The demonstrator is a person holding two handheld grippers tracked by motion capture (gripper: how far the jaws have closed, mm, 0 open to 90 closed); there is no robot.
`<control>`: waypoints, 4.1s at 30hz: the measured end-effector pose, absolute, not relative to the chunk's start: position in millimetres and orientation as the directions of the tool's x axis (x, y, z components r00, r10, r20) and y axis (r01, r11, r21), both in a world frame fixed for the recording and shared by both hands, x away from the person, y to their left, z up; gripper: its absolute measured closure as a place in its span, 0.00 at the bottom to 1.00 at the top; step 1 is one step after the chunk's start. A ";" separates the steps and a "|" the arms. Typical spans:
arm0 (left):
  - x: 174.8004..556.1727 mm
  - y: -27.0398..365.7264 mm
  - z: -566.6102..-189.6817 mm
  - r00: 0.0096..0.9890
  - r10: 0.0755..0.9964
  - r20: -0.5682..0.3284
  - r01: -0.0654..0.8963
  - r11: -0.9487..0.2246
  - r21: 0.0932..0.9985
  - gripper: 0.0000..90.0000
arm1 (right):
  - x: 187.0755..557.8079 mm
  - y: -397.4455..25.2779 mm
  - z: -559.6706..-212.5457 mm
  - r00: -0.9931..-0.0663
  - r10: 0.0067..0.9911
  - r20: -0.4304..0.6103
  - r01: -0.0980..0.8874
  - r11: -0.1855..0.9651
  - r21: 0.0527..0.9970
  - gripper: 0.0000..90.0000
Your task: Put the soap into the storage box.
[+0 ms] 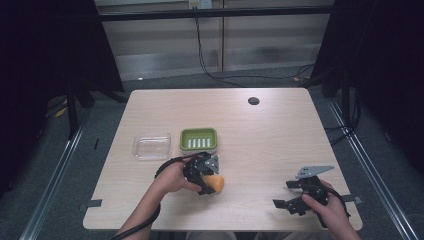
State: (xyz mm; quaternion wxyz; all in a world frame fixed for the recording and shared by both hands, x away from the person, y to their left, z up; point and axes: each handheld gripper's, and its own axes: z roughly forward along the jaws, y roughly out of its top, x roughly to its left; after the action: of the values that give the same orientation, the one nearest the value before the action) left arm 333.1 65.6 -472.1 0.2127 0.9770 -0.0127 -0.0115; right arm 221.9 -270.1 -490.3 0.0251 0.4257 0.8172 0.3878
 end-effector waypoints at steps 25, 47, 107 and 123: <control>332.9 43.9 -470.2 0.998 0.037 -0.060 0.050 -0.969 0.242 0.48 | 221.7 -269.4 -489.2 -0.639 0.710 0.298 0.680 0.340 0.649 0.06; 332.2 29.9 -464.3 0.991 0.098 -0.088 0.110 -0.984 0.138 0.55 | 221.8 -270.3 -487.8 -0.643 0.708 0.293 0.674 0.342 0.654 0.06; 380.9 62.0 -403.6 0.946 0.292 -0.144 0.314 -0.936 0.162 0.55 | 221.5 -268.5 -486.5 -0.651 0.705 0.282 0.667 0.354 0.656 0.06; 392.6 66.1 -391.6 0.941 0.311 -0.133 0.329 -0.933 0.147 0.55 | 222.0 -268.6 -487.4 -0.653 0.704 0.279 0.665 0.356 0.656 0.06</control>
State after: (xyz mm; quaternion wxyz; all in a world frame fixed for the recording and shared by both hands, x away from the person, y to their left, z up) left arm 392.6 66.1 -391.6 0.0841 0.9815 0.1632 -0.0540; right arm 222.0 -268.6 -487.4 0.0256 0.4158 0.8232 0.3858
